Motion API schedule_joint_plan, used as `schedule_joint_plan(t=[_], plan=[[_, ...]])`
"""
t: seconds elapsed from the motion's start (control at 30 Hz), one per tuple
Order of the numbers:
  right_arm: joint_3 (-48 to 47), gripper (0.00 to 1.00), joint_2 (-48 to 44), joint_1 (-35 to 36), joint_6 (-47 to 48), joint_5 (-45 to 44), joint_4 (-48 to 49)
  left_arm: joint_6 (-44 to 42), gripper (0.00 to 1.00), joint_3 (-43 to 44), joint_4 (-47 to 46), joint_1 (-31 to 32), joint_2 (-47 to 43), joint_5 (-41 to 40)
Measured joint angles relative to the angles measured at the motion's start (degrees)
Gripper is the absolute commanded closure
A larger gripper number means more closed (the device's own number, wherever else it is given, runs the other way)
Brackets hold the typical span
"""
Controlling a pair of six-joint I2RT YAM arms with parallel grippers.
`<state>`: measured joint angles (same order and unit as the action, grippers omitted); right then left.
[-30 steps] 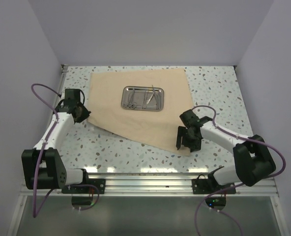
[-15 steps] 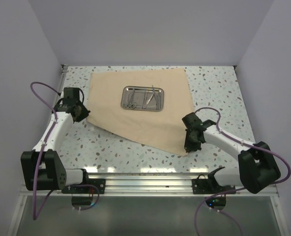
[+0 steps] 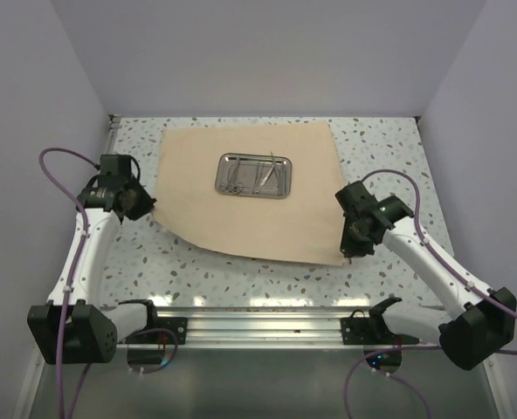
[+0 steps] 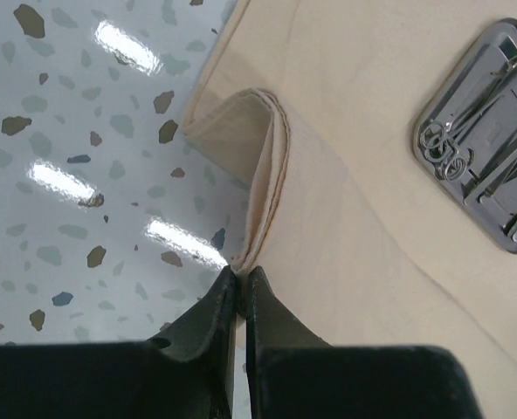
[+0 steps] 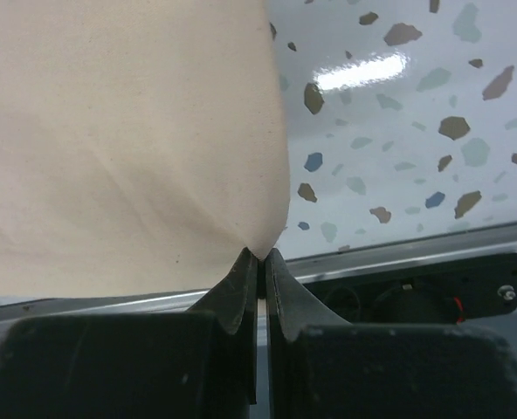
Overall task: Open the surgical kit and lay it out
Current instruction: Open the surgical kit at the center of the board, then smooth out the surgical kit.
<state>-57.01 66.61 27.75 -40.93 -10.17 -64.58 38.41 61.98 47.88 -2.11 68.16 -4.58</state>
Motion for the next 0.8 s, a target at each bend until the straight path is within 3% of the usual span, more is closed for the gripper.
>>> schedule_joint_plan(t=[0.2, 0.23, 0.27, 0.3, 0.33, 0.37, 0.4, 0.47, 0.6, 0.8], plan=[[-1.8, 1.0, -2.7, -0.1, -0.2, -3.2, -6.8, 0.0, 1.0, -5.6, 5.3, 0.0, -8.2, 3.7], [-2.3, 1.0, -3.1, -0.2, -0.2, -3.9, -7.5, 0.0, 0.98, -6.8, 6.4, 0.0, -9.4, 4.3], [-2.6, 1.0, -3.5, -0.3, -0.2, -4.3, -7.8, 0.0, 0.9, -7.9, 7.5, 0.0, -10.5, 4.8], [-2.9, 0.85, -4.0, -0.4, -0.2, -4.8, -8.2, 0.0, 0.76, -8.8, 9.0, 0.0, -11.4, 5.3], [-3.0, 0.36, -4.6, -0.5, -0.1, -5.3, -8.5, 0.1, 0.44, -9.7, 10.3, 0.0, -12.3, 5.6], [-3.0, 0.18, -4.9, -0.5, -0.3, -5.4, -8.7, -0.3, 0.32, -10.3, 11.6, 0.0, -13.2, 5.8], [-3.0, 0.05, -5.2, -0.6, 0.0, -5.6, -9.3, -0.2, 0.12, -10.7, 13.0, 0.0, -14.0, 6.1], [-2.7, 0.02, -5.7, -0.8, 0.7, -5.7, -10.2, -0.1, 0.01, -11.0, 15.3, 0.0, -15.1, 6.2], [-2.7, 0.02, -5.9, -0.9, 0.7, -5.9, -11.5, -0.1, 0.0, -9.0, 20.7, 0.0, -15.4, 6.2], [-9.4, 0.02, -3.1, -1.4, 1.1, -7.1, -12.3, -0.2, 0.0, 3.2, 23.3, 0.0, -11.0, 6.5]])
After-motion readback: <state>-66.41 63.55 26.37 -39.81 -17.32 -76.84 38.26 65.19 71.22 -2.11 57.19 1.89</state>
